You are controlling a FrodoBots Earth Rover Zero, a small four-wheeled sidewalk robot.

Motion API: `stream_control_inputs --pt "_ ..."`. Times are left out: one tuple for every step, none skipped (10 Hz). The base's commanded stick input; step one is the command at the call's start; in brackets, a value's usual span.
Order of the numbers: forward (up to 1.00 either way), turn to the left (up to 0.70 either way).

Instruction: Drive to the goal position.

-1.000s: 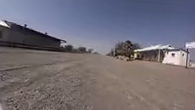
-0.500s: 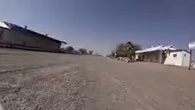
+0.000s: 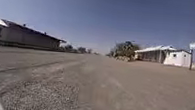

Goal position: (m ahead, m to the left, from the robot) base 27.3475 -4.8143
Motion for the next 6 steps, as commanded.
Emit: stream_control_inputs --pt "0.70 0.00" --pt "0.70 0.00" --pt "0.70 0.00" --pt "0.70 0.00" --pt "0.70 0.00" --pt "0.70 0.00"
